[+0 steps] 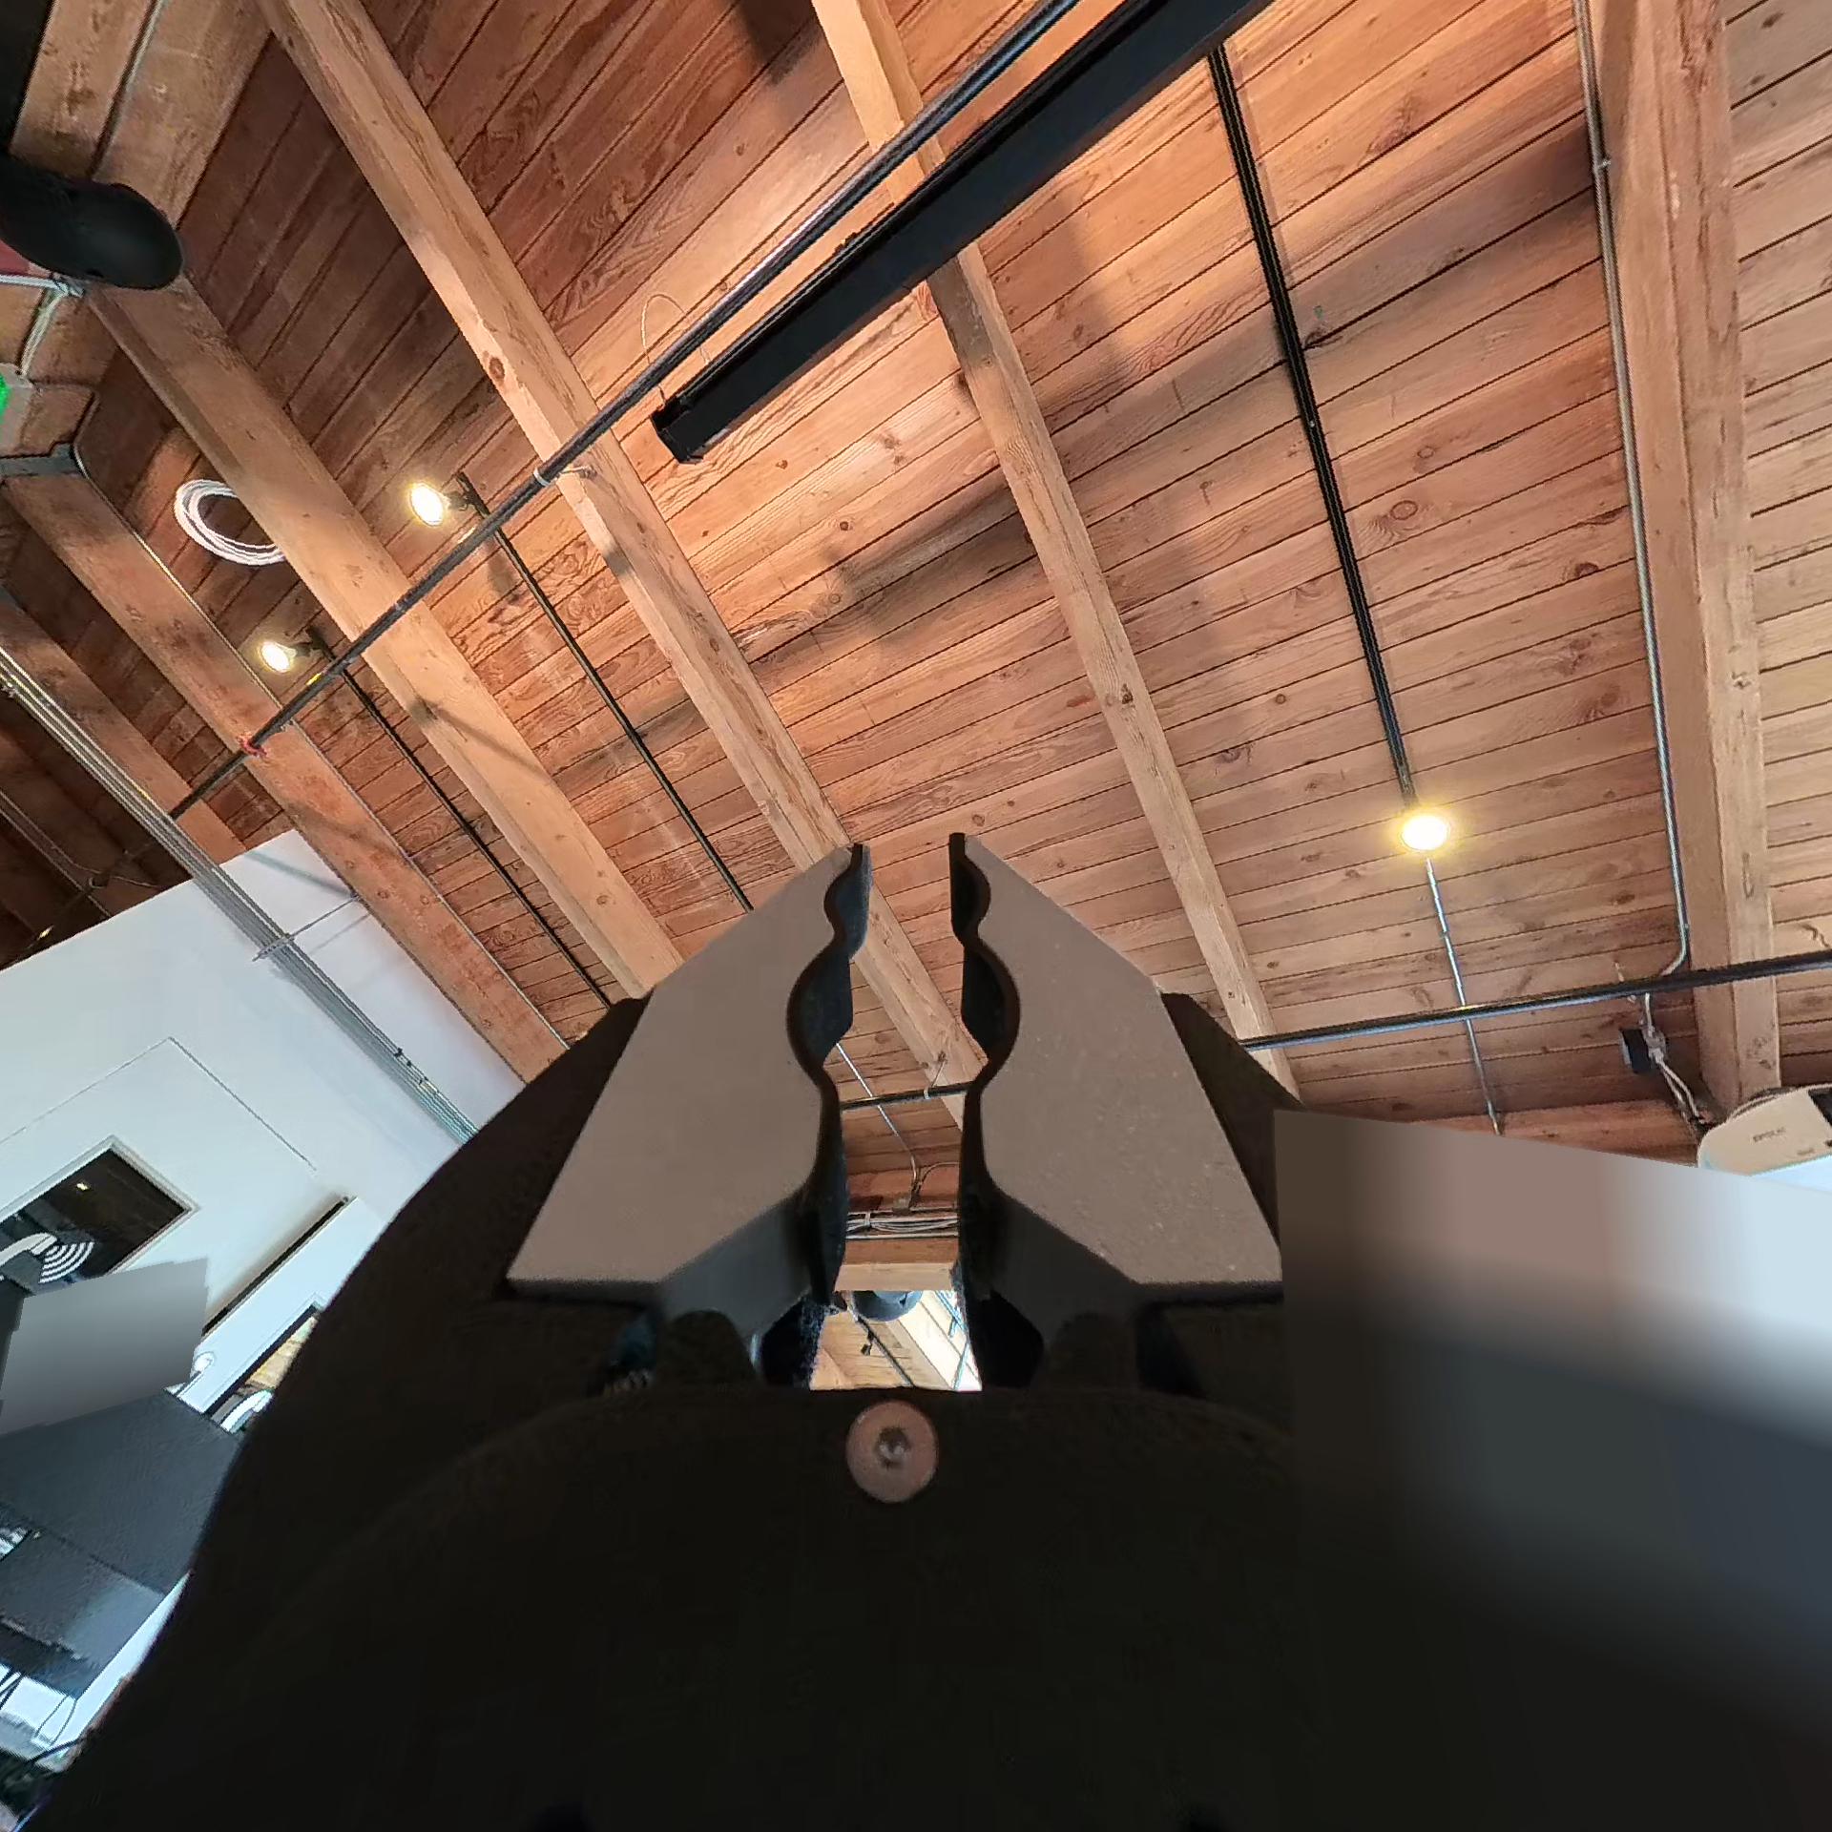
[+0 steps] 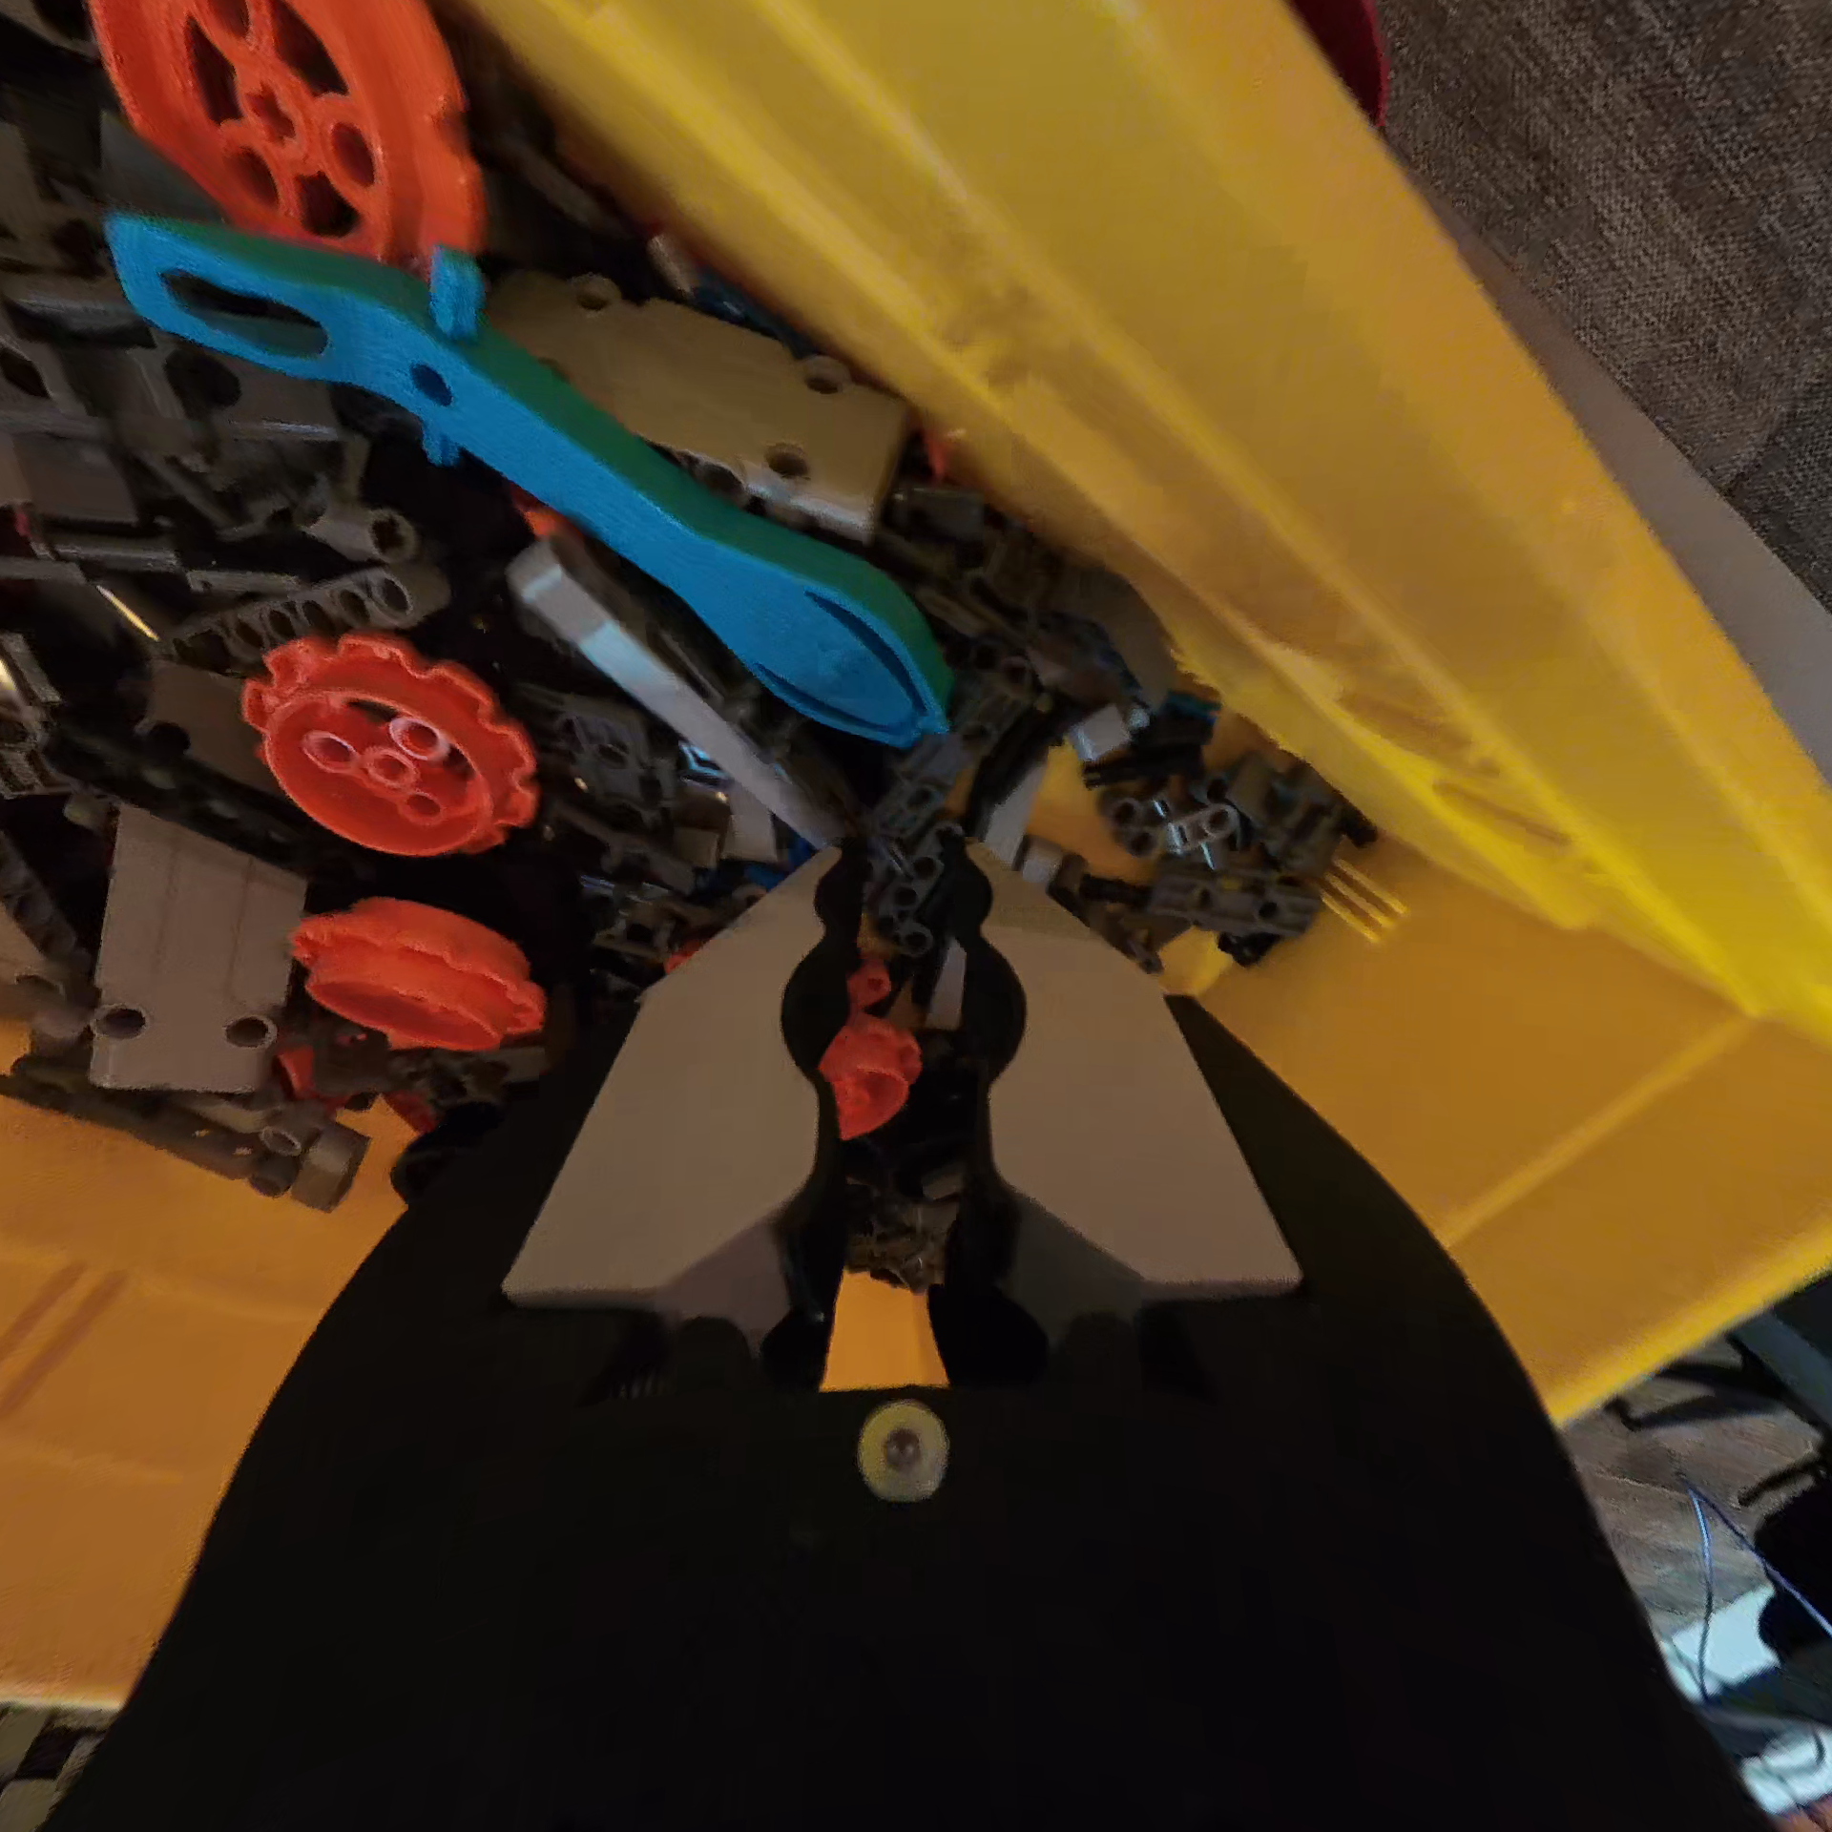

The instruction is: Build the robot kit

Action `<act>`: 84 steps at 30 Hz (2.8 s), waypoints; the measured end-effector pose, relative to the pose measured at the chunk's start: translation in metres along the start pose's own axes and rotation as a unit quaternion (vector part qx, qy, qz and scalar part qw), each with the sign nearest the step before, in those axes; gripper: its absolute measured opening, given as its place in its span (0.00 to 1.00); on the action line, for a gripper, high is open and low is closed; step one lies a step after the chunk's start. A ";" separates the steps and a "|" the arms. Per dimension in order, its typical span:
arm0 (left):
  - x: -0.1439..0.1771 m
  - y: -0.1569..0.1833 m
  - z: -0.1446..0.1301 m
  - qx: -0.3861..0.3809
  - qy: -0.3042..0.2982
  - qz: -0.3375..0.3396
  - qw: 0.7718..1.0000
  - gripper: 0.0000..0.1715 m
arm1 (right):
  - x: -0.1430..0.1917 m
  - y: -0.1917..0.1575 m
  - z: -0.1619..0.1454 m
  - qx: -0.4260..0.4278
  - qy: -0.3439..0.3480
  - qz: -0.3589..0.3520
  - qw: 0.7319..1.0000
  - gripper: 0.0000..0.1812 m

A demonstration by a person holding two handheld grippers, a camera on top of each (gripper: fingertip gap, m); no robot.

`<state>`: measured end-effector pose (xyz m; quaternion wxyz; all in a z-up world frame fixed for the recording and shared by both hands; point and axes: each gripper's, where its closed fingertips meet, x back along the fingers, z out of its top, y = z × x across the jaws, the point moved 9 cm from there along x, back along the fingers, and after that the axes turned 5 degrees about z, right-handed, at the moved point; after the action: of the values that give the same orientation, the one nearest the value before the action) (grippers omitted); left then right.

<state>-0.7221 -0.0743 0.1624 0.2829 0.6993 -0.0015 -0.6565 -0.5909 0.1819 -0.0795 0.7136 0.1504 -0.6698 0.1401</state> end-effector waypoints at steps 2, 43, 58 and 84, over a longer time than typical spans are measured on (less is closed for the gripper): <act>0.000 0.000 0.000 -0.001 0.000 0.001 1.000 0.08 | -0.001 -0.007 0.010 0.012 0.025 0.018 0.999 0.06; -0.001 -0.001 -0.001 0.005 -0.002 -0.002 1.000 0.08 | -0.002 0.032 -0.019 -0.062 -0.009 0.020 0.998 0.07; -0.001 0.002 -0.002 -0.002 -0.001 -0.003 1.000 0.08 | 0.018 0.041 -0.030 -0.075 0.057 -0.006 0.996 0.16; 0.001 0.002 0.003 0.003 0.005 -0.005 1.000 0.08 | 0.001 0.028 -0.046 -0.159 -0.074 -0.004 0.985 0.04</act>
<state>-0.7240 -0.0772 0.1627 0.2780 0.7033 0.0013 -0.6543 -0.5598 0.2257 -0.0802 0.6773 0.0481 -0.7340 0.0173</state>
